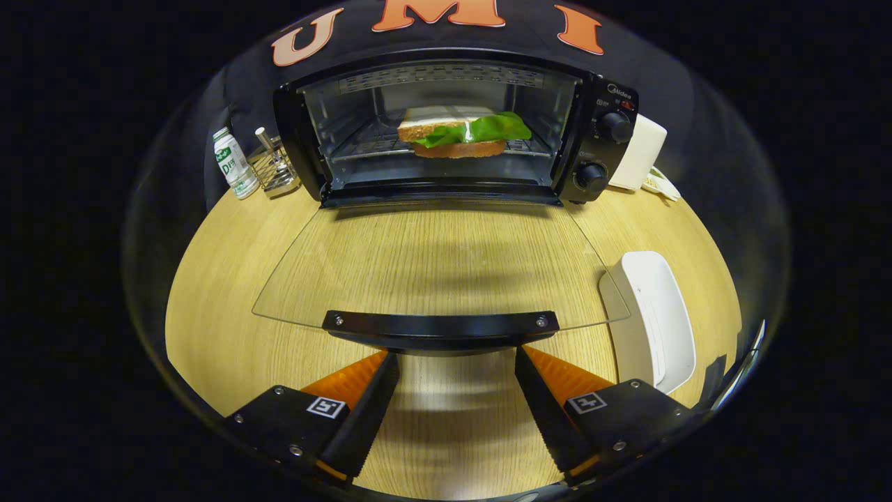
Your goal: Open the toaster oven, put the food inside, and close the toaster oven door.
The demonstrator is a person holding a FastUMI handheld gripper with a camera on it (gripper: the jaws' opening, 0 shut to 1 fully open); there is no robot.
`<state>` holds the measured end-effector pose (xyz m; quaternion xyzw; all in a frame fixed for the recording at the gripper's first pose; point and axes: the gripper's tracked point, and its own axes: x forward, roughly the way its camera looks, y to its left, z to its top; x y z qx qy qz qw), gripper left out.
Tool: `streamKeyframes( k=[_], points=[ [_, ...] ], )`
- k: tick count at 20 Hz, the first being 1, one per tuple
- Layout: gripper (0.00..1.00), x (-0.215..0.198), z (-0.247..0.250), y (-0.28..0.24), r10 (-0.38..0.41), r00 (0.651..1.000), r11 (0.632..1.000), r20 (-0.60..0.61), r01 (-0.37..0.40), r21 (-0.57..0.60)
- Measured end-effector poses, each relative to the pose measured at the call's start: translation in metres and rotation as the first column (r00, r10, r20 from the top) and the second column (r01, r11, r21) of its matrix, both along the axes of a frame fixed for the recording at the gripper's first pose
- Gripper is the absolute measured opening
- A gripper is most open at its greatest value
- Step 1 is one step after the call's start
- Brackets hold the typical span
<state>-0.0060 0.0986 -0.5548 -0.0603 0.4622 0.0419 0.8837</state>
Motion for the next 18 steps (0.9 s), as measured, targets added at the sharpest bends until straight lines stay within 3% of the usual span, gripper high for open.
streamKeyframes(
  k=[18],
  points=[
    [1.00,0.074,0.114,0.011,-0.029,0.983,0.998,0.182,0.018,0.061]
  ],
)
